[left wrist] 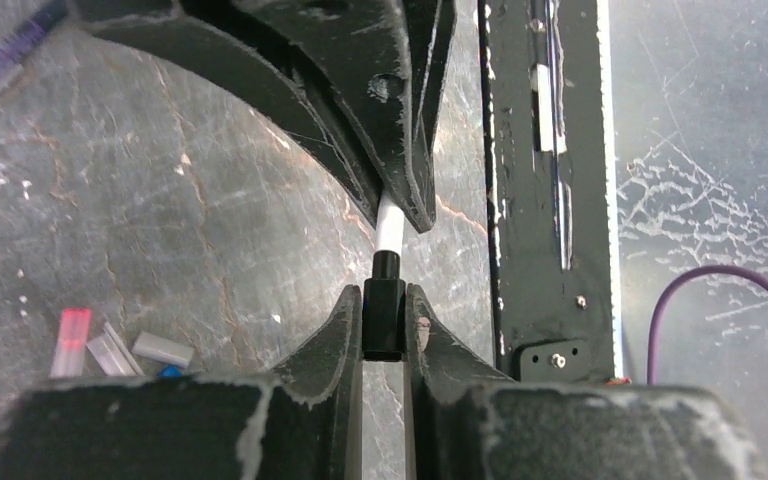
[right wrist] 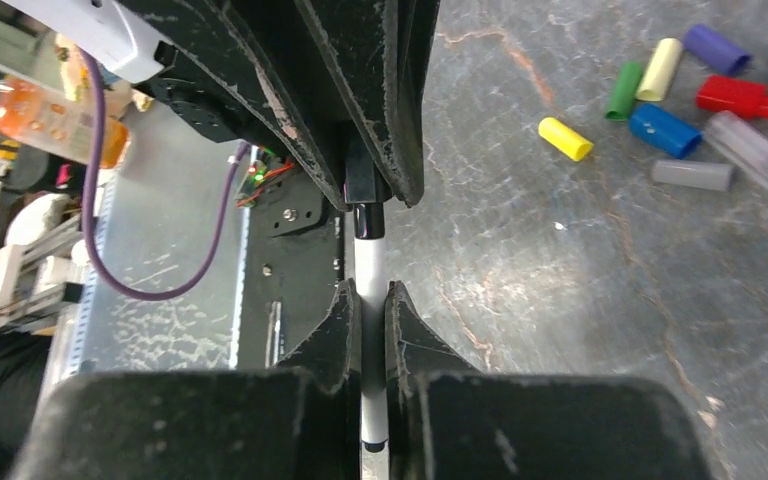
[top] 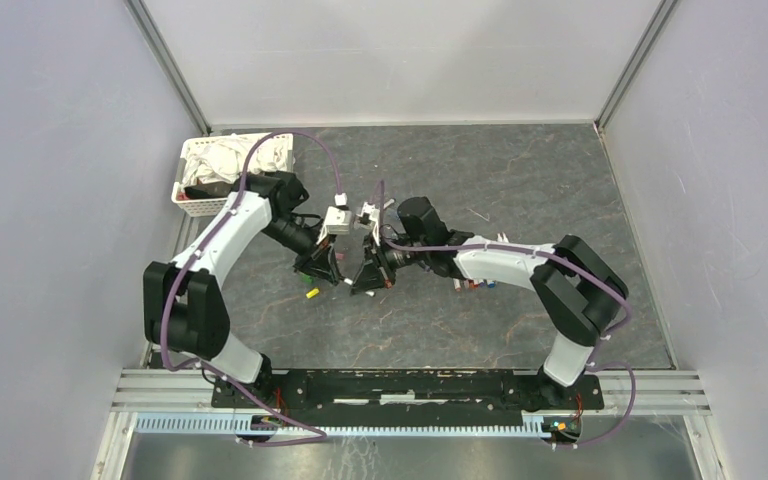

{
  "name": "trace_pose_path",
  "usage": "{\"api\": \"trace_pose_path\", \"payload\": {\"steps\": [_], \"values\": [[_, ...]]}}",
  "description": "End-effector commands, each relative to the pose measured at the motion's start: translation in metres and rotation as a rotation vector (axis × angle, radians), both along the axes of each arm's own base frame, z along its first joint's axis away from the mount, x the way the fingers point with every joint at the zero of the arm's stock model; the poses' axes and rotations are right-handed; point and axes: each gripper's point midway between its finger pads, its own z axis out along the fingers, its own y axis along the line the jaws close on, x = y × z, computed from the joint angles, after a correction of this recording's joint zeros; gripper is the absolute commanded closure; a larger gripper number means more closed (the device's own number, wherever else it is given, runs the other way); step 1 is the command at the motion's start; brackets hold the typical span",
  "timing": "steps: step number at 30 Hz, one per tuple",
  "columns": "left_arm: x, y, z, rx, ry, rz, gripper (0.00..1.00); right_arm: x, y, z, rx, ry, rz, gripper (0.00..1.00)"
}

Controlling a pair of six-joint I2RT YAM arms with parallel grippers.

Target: Open the pen caps

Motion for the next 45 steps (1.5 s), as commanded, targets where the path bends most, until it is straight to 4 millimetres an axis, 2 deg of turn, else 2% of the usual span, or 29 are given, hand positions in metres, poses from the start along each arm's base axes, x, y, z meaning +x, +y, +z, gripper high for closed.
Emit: {"api": "trace_pose_path", "payload": {"steps": [1,6,10,13,14,18,21,23,25,27,30,33,35,38,45], "values": [[0.031,0.010,0.006,0.027,-0.088,0.054,0.98,0.005,-0.029,-0.013,-0.082,-0.051,-0.083,1.00],[0.060,0.033,0.007,0.094,-0.137,0.098,0.98,-0.005,-0.064,-0.040,-0.193,-0.070,-0.112,1.00],[0.072,0.044,0.000,0.135,-0.150,0.107,0.98,-0.005,-0.085,-0.049,-0.255,-0.073,-0.142,1.00],[0.089,0.044,-0.018,0.147,-0.164,0.175,0.98,0.020,-0.104,-0.047,-0.302,-0.114,-0.257,1.00],[0.097,0.042,-0.025,0.142,-0.171,0.208,0.98,0.035,-0.113,-0.048,-0.329,-0.133,-0.330,1.00],[0.135,0.038,-0.053,0.139,-0.201,0.354,0.98,0.091,-0.163,-0.047,-0.469,-0.200,-0.687,1.00],[0.164,0.042,-0.070,0.170,-0.239,0.452,0.98,0.111,-0.195,-0.053,-0.558,-0.222,-0.865,1.00],[0.176,0.046,-0.081,0.195,-0.255,0.489,0.97,0.117,-0.211,-0.060,-0.610,-0.229,-0.939,1.00],[0.180,0.047,-0.095,0.221,-0.238,0.501,0.93,0.120,-0.224,-0.067,-0.653,-0.235,-0.999,1.00],[0.179,0.047,-0.105,0.239,-0.214,0.499,0.84,0.122,-0.232,-0.074,-0.679,-0.234,-1.034,1.00],[0.174,0.047,-0.118,0.249,-0.189,0.496,0.68,0.123,-0.236,-0.082,-0.699,-0.224,-1.056,1.00],[0.170,0.047,-0.123,0.250,-0.182,0.494,0.57,0.125,-0.237,-0.086,-0.707,-0.219,-1.071,0.97],[0.169,0.047,-0.123,0.247,-0.181,0.491,0.52,0.125,-0.238,-0.088,-0.710,-0.219,-1.078,0.93],[0.166,0.046,-0.120,0.239,-0.180,0.485,0.48,0.125,-0.238,-0.092,-0.718,-0.214,-1.076,0.81],[0.150,0.042,-0.097,0.211,-0.169,0.439,0.43,0.122,-0.238,-0.093,-0.715,-0.205,-1.068,0.70]]}}
